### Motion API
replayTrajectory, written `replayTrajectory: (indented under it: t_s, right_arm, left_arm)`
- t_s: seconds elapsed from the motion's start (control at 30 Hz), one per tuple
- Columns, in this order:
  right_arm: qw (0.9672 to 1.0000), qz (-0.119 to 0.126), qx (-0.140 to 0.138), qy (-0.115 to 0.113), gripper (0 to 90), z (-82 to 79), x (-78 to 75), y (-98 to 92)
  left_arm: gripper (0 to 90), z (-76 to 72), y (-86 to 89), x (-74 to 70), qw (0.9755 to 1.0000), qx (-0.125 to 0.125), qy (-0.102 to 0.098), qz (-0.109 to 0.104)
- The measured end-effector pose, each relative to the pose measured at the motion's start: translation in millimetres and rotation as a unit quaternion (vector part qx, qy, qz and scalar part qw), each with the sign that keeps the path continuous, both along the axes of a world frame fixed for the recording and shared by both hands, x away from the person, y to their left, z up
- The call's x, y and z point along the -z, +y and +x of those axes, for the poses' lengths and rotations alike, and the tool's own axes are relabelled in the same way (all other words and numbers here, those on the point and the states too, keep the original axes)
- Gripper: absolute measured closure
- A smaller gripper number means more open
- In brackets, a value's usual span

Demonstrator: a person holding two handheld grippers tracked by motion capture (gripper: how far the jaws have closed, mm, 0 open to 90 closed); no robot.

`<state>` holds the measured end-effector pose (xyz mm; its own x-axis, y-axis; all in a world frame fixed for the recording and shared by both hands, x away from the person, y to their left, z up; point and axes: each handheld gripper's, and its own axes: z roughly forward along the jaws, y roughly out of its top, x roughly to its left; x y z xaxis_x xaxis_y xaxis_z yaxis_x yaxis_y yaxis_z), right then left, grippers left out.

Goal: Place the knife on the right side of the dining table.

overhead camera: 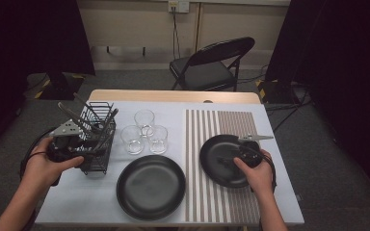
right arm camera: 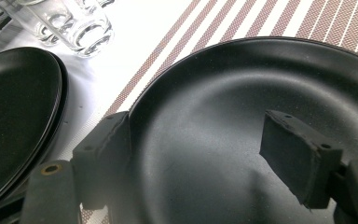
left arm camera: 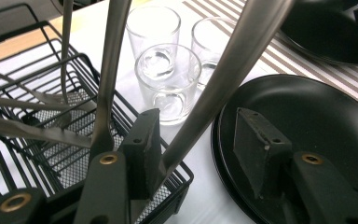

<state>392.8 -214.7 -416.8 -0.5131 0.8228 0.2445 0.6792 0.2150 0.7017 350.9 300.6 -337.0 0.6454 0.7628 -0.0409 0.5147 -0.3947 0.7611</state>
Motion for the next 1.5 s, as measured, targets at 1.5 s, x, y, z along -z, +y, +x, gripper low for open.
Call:
replayTrajectory:
  t_s: [1.5]
  right_arm:
    - [1.0000, 0.005, -0.002, 0.000, 24.6, 0.6, 1.2, -1.1]
  left_arm:
    - [69.1, 12.2, 2.6, 8.8, 1.0000, 0.001, 0.003, -0.005]
